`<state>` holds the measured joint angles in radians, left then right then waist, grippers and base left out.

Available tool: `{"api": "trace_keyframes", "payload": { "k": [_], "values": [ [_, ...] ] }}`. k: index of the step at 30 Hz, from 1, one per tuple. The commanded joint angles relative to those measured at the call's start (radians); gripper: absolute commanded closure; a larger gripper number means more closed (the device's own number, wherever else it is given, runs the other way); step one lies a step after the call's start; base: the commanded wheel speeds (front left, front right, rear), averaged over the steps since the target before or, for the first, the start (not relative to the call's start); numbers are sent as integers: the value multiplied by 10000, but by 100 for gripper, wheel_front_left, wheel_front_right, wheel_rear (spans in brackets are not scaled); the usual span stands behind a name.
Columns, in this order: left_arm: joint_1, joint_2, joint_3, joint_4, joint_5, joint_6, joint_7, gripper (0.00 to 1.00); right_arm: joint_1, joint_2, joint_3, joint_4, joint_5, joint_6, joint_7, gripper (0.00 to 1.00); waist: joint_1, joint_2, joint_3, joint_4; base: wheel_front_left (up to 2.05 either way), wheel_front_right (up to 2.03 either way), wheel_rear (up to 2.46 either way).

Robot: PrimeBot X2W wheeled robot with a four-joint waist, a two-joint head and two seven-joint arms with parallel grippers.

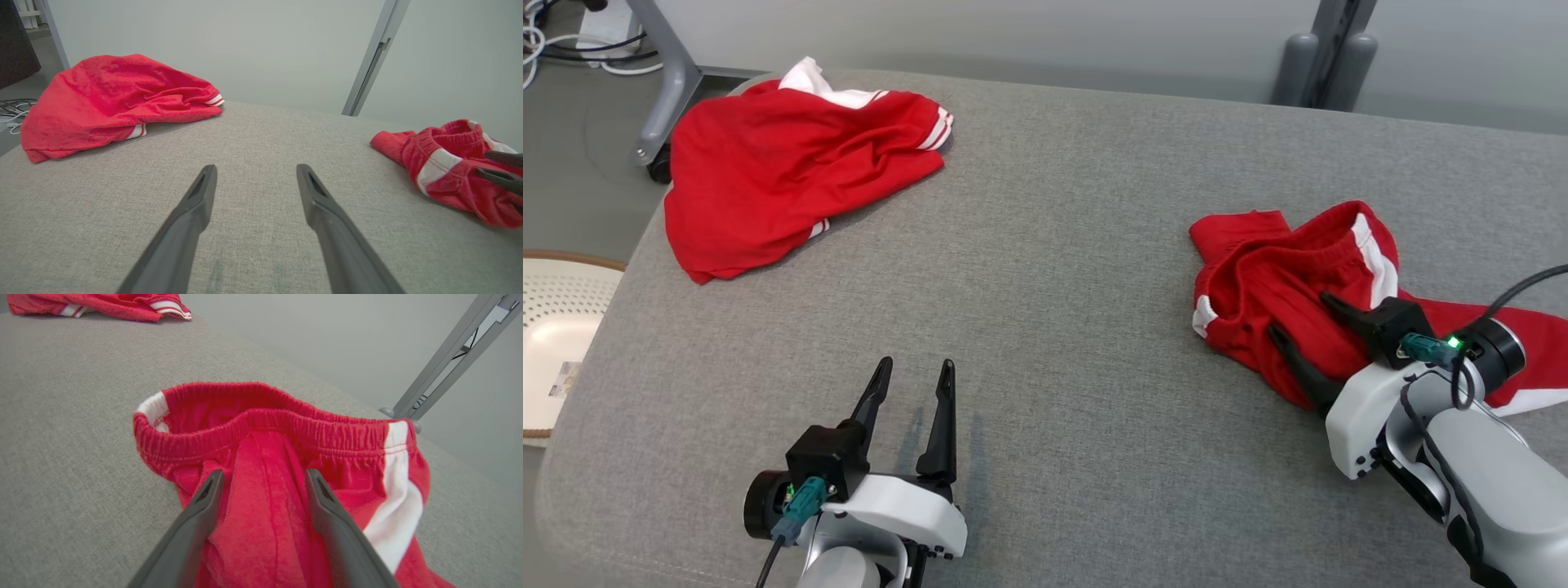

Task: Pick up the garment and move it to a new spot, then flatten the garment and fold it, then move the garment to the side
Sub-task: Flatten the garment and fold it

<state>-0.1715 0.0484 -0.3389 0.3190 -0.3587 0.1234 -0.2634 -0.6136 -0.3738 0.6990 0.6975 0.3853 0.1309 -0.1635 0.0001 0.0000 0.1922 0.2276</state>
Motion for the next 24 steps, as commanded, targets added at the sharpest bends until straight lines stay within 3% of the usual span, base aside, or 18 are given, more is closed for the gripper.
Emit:
{"api": "trace_keyframes", "payload": {
  "k": [1, 2, 4, 6, 7, 8, 17, 24],
  "values": [
    [-192, 37, 14, -37, -24, 32, -19, 0, -119, -46, 71, 123, 103, -3, 125, 2, -1, 0, 41, 86, 0, 0, 0],
    [-205, 38, 6, -51, -44, 53, -19, 0, -171, -37, 152, 245, 192, -3, 301, 14, -1, 0, 52, 129, 0, 0, 0],
    [-213, 38, 24, -77, -79, 89, -19, 0, -279, -48, 238, 467, 363, -3, 501, 51, -1, 0, 84, 187, 0, 0, 0],
    [-192, 37, 52, -87, -94, 82, -19, 0, -366, -38, 308, 570, 478, -3, 519, 69, -1, 0, 99, 217, 0, 0, 0],
    [-175, 38, 69, -81, -95, 84, -19, 0, -401, -26, 327, 618, 521, -3, 473, 88, -1, 0, 98, 218, 0, 0, 0],
    [-160, 38, 84, -75, -91, 88, -19, 0, -434, 0, 358, 660, 563, -3, 450, 100, -1, 0, 94, 212, 0, 0, 0],
    [-46, 39, 138, -95, -59, 127, -19, 0, -615, 322, 879, -267, 437, -3, -509, 100, -1, 0, -50, -125, 0, 0, 0],
    [12, 40, 178, -59, -1, 87, -19, 0, -187, 399, 1989, -1478, -696, -3, -833, 100, -1, 0, -145, -352, 0, 0, 0]
  ]
}}
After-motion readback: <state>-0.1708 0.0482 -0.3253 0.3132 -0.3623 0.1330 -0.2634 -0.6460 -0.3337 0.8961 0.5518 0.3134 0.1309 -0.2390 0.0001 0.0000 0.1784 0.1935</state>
